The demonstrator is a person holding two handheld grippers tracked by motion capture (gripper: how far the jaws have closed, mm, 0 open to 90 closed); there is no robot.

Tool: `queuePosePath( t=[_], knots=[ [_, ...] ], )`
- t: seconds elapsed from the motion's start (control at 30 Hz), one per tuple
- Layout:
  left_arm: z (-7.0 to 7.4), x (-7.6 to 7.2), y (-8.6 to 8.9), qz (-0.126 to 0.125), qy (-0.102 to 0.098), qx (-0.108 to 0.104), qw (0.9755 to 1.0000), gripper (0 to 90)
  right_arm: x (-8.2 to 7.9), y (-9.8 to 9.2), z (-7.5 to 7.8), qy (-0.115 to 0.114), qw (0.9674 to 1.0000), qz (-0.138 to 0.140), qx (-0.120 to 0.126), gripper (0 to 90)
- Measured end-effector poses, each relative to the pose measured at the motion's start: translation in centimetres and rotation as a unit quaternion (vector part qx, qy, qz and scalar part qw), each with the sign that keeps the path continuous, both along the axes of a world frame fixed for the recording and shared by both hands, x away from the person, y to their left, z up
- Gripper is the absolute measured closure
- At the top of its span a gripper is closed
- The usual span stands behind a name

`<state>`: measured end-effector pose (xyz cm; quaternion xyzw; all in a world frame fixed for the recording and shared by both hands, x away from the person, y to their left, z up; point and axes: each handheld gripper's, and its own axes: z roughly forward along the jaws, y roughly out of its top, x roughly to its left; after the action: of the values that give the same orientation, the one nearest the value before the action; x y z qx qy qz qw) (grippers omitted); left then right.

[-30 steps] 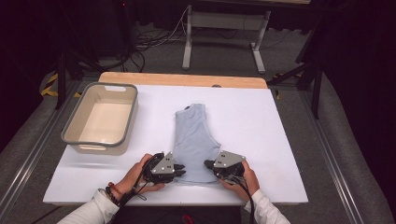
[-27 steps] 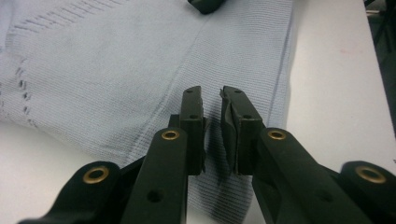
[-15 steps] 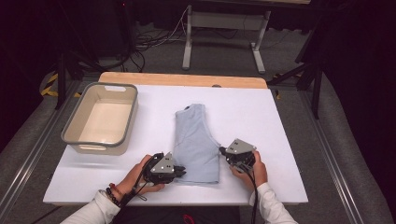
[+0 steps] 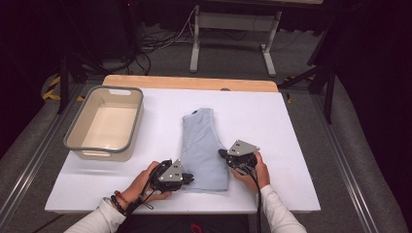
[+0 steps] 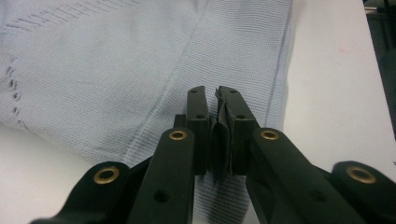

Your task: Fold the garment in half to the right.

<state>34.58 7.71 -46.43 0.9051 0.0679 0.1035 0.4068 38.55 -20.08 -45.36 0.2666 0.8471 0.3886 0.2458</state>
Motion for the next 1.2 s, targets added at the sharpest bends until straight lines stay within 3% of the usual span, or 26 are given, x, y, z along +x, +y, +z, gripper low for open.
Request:
queuePosePath(
  t=[0.13, 0.17, 0.2, 0.53, 0.8, 0.87, 0.93, 1.03, 1.2],
  knots=[
    [0.0, -0.2, -0.1, 0.003, -0.002, 0.004, 1.0000, 85.4, 1.1, -1.4, -0.5, 0.011, 0.9983, -0.051, -0.025, 90.0],
    [0.0, -0.2, -0.1, 0.003, -0.002, 0.004, 1.0000, 85.6, 1.1, -1.4, -0.5, 0.011, 0.9983, -0.051, -0.025, 90.0],
    [0.0, -0.1, -0.1, 0.002, -0.002, 0.000, 1.0000, 85.6, 1.6, -2.2, -0.6, 0.027, 0.9975, -0.064, -0.004, 90.0],
    [0.3, -0.2, 0.2, 0.012, -0.003, -0.016, 0.9998, 85.9, 1.2, -2.6, 0.3, -0.006, 0.9982, -0.059, 0.008, 90.0],
    [2.2, -0.8, 1.3, 0.018, -0.026, -0.041, 0.9987, 82.8, 0.5, -3.5, 1.4, -0.036, 0.9966, -0.063, 0.040, 86.5],
    [2.4, -0.7, 1.5, 0.021, -0.028, -0.042, 0.9985, 81.5, 0.2, -3.6, 1.7, -0.047, 0.9958, -0.066, 0.043, 85.3],
    [2.6, -0.5, 2.0, 0.027, -0.032, -0.045, 0.9981, 80.8, 0.1, -3.5, 1.8, -0.059, 0.9956, -0.066, 0.030, 84.9],
    [2.9, -0.3, 2.5, 0.037, -0.036, -0.051, 0.9973, 78.5, -0.1, -3.7, 2.1, -0.054, 0.9953, -0.063, 0.049, 83.9],
    [3.4, 0.0, 3.4, 0.052, -0.050, -0.059, 0.9957, 75.4, -0.7, -4.0, 2.8, -0.069, 0.9937, -0.062, 0.063, 79.8]
  ],
)
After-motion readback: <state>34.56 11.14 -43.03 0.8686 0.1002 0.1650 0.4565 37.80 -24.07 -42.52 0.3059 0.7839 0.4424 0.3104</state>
